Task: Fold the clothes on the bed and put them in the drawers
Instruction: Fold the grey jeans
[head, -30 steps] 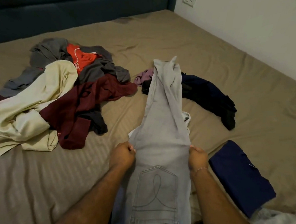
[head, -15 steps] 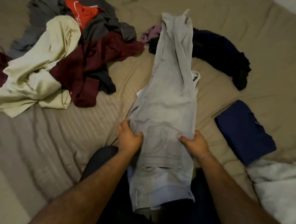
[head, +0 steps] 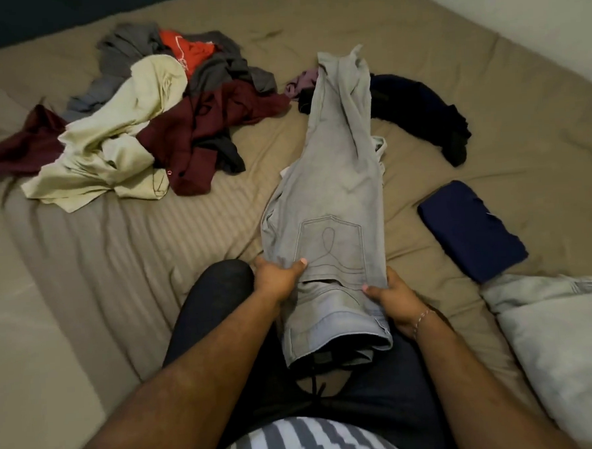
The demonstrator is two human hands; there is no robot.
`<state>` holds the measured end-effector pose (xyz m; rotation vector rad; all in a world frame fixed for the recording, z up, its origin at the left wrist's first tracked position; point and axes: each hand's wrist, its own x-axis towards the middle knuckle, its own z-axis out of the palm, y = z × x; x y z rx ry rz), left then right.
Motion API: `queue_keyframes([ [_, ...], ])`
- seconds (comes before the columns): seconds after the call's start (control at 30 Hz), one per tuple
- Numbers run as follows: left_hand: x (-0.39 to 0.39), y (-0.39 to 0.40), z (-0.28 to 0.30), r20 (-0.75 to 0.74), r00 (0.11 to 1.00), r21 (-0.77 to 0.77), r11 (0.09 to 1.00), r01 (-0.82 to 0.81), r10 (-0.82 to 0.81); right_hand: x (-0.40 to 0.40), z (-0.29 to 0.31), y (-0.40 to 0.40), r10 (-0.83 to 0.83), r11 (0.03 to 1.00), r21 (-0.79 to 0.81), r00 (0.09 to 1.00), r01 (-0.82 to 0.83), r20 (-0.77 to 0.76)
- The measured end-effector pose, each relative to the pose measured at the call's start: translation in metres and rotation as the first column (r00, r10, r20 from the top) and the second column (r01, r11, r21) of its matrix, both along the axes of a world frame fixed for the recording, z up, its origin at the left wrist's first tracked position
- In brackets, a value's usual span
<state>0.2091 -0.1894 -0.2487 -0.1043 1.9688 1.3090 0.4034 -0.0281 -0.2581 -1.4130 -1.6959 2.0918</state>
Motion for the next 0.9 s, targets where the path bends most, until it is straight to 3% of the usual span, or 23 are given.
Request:
queue_keyframes([
  [0.1, 0.006, -0.023, 0.028, 0.233, 0.971, 0.227, 0.974, 0.004, -0.059, 0.009, 0.01, -0.001, -0.086, 0.993, -0.092, 0.989, 0.076, -0.116],
  [0.2, 0.018, -0.047, 0.044, 0.241, 0.921, 0.37, 0.906, 0.204, -0.306, 0.012, 0.018, 0.0, -0.138, 0.982, -0.151, 0.975, 0.113, -0.171],
  [0.27, 0.023, -0.055, 0.048, 0.208, 0.908, 0.396, 0.88, 0.261, -0.363, 0.013, 0.021, -0.001, -0.152, 0.986, -0.099, 0.972, 0.136, -0.18],
  [0.43, 0.014, -0.074, 0.056, 0.032, 0.997, 0.315, 0.948, 0.051, -0.064, 0.018, 0.03, -0.014, -0.11, 0.992, 0.044, 0.972, 0.121, -0.207],
  [0.6, -0.006, -0.083, 0.063, -0.098, 0.983, 0.263, 0.948, 0.177, -0.156, 0.01, 0.037, -0.025, -0.132, 0.989, 0.056, 0.988, 0.137, -0.08],
  [0.73, -0.027, -0.074, 0.075, 0.066, 0.993, 0.29, 0.955, 0.07, -0.093, 0.001, 0.052, -0.012, -0.213, 0.975, -0.066, 0.976, 0.21, -0.047],
  [0.9, -0.066, -0.039, 0.1, 0.122, 0.993, 0.373, 0.927, -0.04, -0.006, -0.031, 0.085, 0.028, -0.114, 0.988, -0.11, 0.993, 0.113, -0.01],
])
